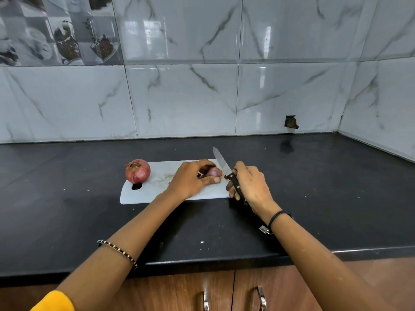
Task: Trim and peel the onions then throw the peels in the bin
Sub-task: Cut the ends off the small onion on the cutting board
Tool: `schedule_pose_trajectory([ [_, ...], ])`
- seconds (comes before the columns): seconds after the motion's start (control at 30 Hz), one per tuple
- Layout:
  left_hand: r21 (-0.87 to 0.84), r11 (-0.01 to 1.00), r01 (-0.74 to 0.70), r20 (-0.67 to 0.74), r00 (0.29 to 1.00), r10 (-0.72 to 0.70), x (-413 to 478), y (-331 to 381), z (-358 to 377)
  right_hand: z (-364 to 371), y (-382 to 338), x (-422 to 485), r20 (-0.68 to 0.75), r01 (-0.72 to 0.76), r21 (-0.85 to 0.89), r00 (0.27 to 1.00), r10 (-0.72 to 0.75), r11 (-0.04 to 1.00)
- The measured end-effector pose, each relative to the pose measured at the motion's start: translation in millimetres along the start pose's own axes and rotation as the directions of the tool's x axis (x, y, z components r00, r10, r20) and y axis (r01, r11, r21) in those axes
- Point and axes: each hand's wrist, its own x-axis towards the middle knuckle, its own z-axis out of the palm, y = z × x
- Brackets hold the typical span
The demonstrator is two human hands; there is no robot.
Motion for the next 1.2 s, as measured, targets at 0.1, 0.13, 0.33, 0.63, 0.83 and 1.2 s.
schedule_pose_trajectory([
  [0.1, -0.046, 0.999, 0.024, -0.022, 0.999, -0.025, -5.9, 2.0, 5.3, -2.1, 2.7, -6.8, 0.001, 0.010, 0.014, 1.000, -0.010, 1.000],
  [0.13, -0.044, 0.999, 0.022, -0.028, 0.999, -0.023, -7.3, 2.6, 6.3, -3.1, 3.5, -9.2, 0.009, 0.016, -0.004, 1.000, -0.016, 1.000],
  [0.33, -0.019, 1.000, -0.008, -0.029, 1.000, 0.007, -7.4, 2.2, 9.1, -4.6, 12.7, -12.3, 0.016, 0.088, -0.067, 0.996, -0.088, 0.994],
  [0.63, 0.028, 0.996, -0.083, -0.025, 0.996, 0.083, -6.2, 3.4, 8.7, -8.3, 14.3, -19.9, 0.023, 0.175, -0.199, 0.984, -0.174, 0.964],
  [0.83, 0.071, 0.990, -0.118, -0.012, 0.993, 0.119, -6.9, 9.0, 9.3, -2.8, 13.8, -19.6, 0.019, 0.217, -0.416, 0.973, -0.231, 0.883],
  [1.2, 0.113, 0.991, -0.067, -0.041, 0.997, 0.072, -1.1, 14.9, 18.1, 9.4, 6.5, -10.2, 0.002, 0.121, -0.531, 0.990, -0.141, 0.839],
])
